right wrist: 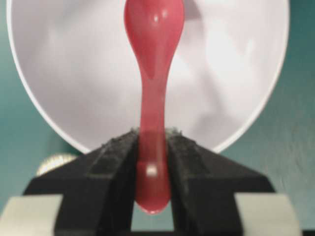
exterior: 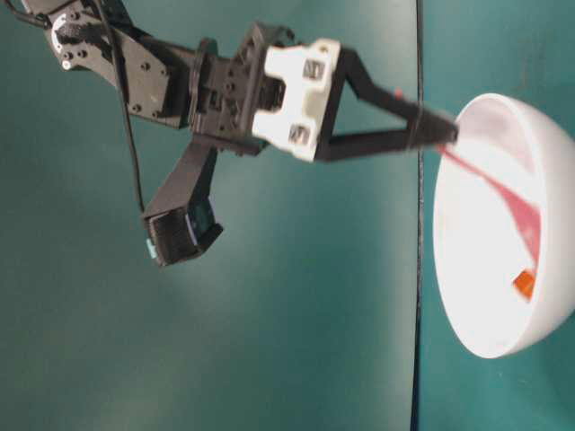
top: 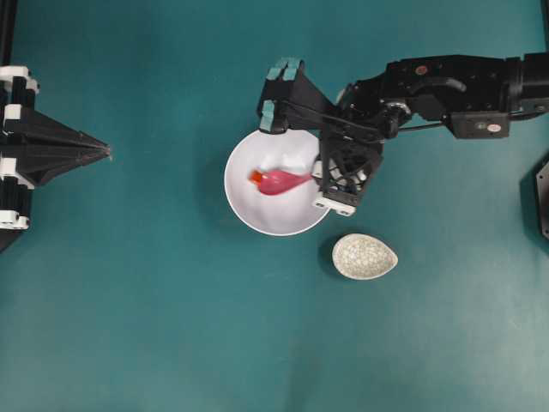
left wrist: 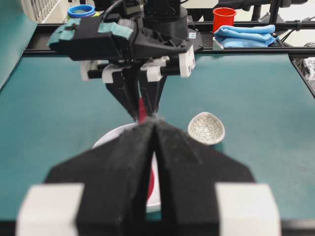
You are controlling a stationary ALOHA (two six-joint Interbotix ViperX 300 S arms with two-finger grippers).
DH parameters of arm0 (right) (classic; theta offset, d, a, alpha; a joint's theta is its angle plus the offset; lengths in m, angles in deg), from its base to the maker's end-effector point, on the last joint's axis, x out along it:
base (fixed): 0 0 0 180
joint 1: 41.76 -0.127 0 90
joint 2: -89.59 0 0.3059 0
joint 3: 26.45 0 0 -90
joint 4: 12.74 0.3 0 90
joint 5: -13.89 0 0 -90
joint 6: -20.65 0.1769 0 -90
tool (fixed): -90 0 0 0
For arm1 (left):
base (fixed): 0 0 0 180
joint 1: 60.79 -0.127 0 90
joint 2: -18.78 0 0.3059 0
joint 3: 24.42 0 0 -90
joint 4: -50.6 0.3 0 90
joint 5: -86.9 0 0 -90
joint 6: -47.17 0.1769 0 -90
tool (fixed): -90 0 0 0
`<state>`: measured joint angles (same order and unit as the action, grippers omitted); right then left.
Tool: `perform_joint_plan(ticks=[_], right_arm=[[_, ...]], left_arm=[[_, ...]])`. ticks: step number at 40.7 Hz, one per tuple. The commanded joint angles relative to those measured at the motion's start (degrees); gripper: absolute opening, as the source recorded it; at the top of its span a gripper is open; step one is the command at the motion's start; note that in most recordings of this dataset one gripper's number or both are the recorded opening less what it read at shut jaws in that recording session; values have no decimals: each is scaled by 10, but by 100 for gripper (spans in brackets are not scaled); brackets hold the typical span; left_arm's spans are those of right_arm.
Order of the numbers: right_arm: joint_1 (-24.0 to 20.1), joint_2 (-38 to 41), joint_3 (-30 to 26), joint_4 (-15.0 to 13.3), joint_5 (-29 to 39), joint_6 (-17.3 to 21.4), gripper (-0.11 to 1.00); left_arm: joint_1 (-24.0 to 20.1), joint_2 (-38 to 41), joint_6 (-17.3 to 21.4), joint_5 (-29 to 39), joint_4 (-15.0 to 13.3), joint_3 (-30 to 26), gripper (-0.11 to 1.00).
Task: Grip the spoon and scoop the red block from the bowl with right arm.
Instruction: 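Lower the spoon into the bowl and sweep it under the red cube, then raise the spoon with the red cube out of the bowl, right gripper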
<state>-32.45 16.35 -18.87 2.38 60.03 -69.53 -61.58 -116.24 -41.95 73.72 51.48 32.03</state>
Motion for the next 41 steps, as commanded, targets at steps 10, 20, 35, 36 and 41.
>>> perform_joint_plan(ticks=[10,20,35,36,41], right_arm=[[0,-9,-17,-1,-58,8,23],[-3,-20,2,-1,-67,9,23],[-21,-107,136,1,-195,9,23],[-23,-115,148,1,-211,9,23],[-29,-164,207,1,-292,8,23]], left_arm=[[-2,2,1,-2,2,-17,0],[-2,2,0,-2,2,-17,0],[-1,3,-1,-2,2,-17,0],[-1,3,-1,-2,2,-17,0],[-2,4,-1,-2,2,-17,0]])
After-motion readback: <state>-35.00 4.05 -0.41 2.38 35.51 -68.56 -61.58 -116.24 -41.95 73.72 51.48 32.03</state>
